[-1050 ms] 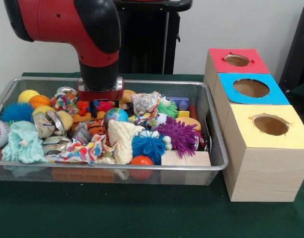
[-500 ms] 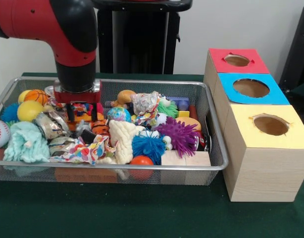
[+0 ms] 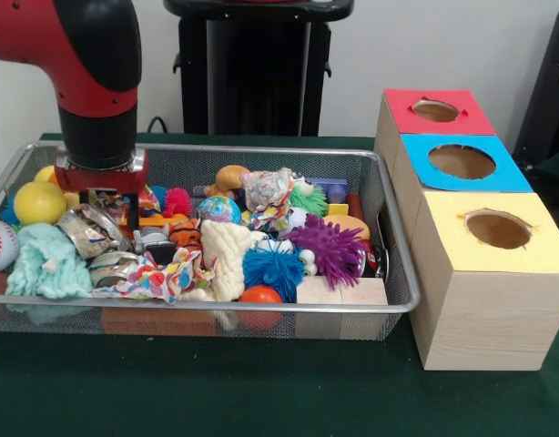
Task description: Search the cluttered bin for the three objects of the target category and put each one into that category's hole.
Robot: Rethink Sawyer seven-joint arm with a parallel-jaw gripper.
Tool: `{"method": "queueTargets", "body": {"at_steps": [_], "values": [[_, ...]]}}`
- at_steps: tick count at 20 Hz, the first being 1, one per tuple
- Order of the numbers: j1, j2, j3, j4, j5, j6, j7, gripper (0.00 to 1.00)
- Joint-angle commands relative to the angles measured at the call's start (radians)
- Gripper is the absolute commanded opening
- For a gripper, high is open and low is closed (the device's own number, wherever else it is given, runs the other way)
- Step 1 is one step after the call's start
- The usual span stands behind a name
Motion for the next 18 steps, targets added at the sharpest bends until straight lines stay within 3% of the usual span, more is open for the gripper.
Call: {"method": "queueTargets", "body": {"at_steps": [1, 5, 10, 18], "values": [[0.003, -0.023, 0.069, 0.014, -0.073, -0.053, -0.132, 1.00], [0.018, -0.102, 0.069, 0.072, -0.043, -0.021, -0.108, 1.00], [0.028, -0.194, 0.098, 0.060, -0.004, 0.083, -0.176, 1.00], [0.006, -0.228, 0.148, 0.024, 0.025, 0.166, -0.246, 1.00]]}}
